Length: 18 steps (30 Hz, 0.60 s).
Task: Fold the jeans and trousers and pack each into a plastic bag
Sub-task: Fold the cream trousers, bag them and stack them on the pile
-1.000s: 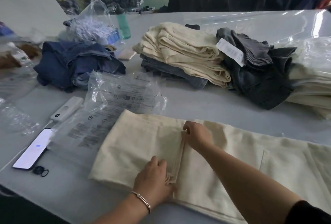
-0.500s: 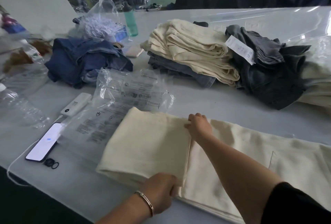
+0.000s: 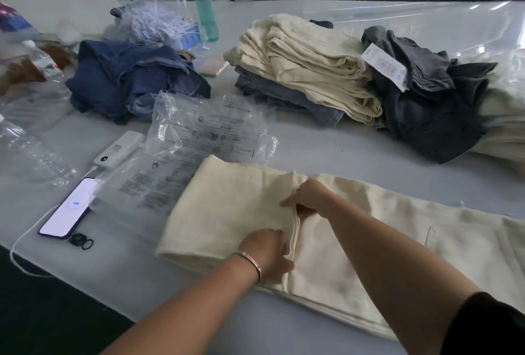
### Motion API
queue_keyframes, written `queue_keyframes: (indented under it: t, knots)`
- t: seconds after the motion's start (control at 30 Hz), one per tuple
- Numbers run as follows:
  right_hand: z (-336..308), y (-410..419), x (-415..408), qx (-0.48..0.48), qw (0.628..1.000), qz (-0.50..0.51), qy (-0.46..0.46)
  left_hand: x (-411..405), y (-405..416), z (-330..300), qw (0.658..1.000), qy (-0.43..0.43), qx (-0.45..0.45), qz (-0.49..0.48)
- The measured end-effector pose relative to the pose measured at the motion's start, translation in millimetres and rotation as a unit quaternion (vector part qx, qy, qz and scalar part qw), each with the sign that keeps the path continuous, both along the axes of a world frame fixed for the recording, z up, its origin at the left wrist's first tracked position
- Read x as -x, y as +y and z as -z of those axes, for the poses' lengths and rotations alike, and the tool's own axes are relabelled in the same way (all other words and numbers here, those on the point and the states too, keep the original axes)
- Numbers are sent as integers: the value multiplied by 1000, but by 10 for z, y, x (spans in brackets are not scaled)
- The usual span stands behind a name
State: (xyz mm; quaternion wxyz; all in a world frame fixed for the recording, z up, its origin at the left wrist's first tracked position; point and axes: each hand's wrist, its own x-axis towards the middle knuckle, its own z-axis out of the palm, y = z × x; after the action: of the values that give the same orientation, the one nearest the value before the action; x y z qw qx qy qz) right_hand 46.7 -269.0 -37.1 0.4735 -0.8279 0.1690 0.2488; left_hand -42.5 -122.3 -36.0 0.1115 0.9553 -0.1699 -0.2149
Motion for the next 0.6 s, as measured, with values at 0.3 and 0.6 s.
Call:
queue_keyframes:
  t: [0.3, 0.6]
  knots:
    - [95, 18, 234, 141, 981, 31, -129, 2, 92, -204, 990, -135, 0, 39]
    - [98, 14, 390, 133, 975, 72, -166, 178, 265, -136, 992, -52, 32, 114]
